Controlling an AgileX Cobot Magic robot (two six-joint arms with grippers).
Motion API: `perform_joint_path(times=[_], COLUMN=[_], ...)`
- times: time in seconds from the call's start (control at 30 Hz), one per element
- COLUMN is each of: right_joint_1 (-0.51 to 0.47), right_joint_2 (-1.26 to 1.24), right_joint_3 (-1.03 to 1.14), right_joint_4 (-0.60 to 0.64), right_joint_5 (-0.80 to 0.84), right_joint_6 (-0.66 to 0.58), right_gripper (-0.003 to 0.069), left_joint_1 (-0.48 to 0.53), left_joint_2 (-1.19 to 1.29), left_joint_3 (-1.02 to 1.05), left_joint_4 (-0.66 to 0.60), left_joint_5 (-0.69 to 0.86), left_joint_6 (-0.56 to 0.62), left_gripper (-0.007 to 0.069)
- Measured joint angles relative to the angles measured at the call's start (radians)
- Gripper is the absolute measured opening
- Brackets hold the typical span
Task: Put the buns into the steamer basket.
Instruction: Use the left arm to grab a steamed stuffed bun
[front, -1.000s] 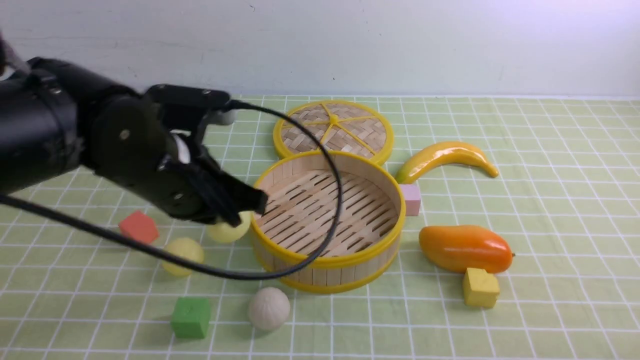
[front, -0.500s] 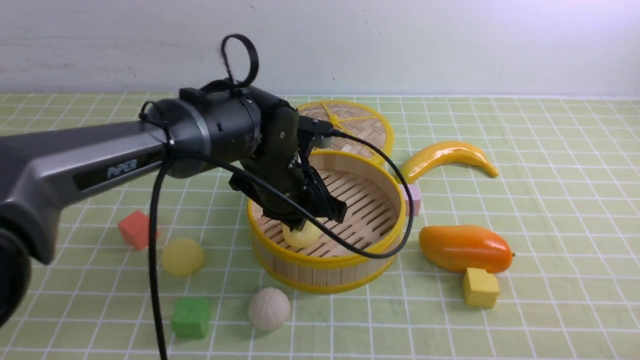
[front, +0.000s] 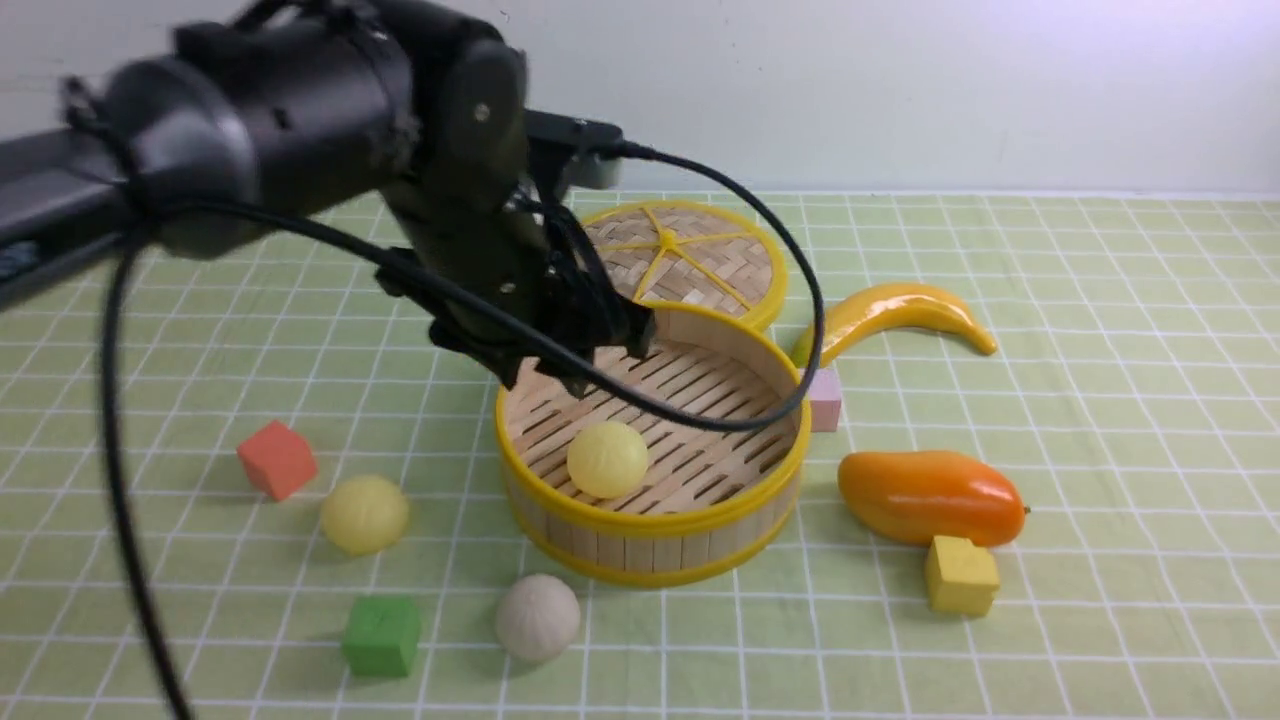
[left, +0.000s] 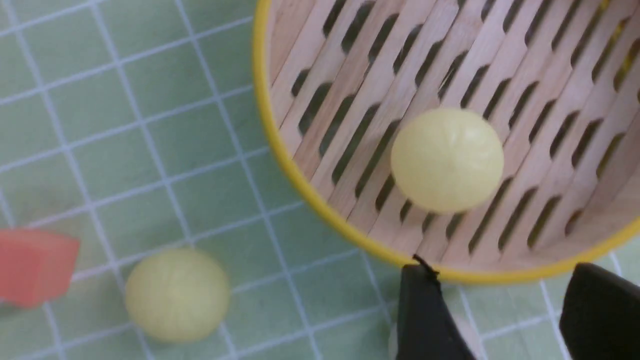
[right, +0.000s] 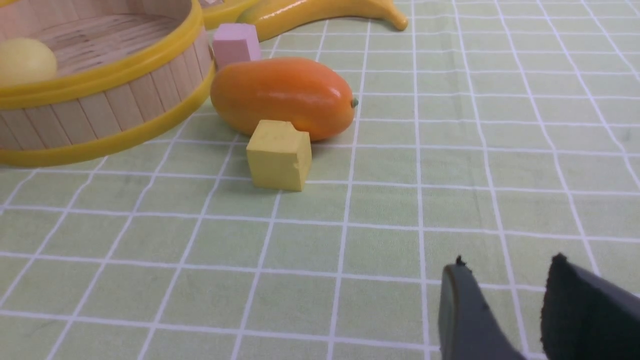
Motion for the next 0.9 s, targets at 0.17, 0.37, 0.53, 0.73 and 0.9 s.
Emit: perform_joint_path(times=[0.17, 0.37, 0.53, 0.73, 0.9], right_joint_1=[0.000, 0.000, 0.000, 0.000, 0.000], right_joint_2=[0.000, 0.000, 0.000, 0.000, 0.000], right_joint_3=[0.000, 0.000, 0.000, 0.000, 0.000], right_joint_4=[0.000, 0.000, 0.000, 0.000, 0.000], right_joint_5=[0.000, 0.000, 0.000, 0.000, 0.000], right_joint_6=[0.000, 0.000, 0.000, 0.000, 0.000], right_gripper=[0.0239, 0.0239, 0.0239, 0.0239, 0.0239], left_joint_1=[0.081, 0.231, 0.237, 0.237, 0.237], left_joint_2=[-0.111, -0.087, -0.031, 0.020, 0.040], left_joint_3=[0.246, 0.390, 0.390, 0.390, 0.390], left_joint_4=[0.001, -0.008, 0.016, 0.109, 0.120], left_joint_5=[-0.071, -0.226, -0.325, -0.399, -0.445], left_joint_6=[-0.044, -0.043, -0.018, -0.038, -0.053], left_gripper=[0.0234, 0.0141, 0.0191, 0.0242, 0.0246])
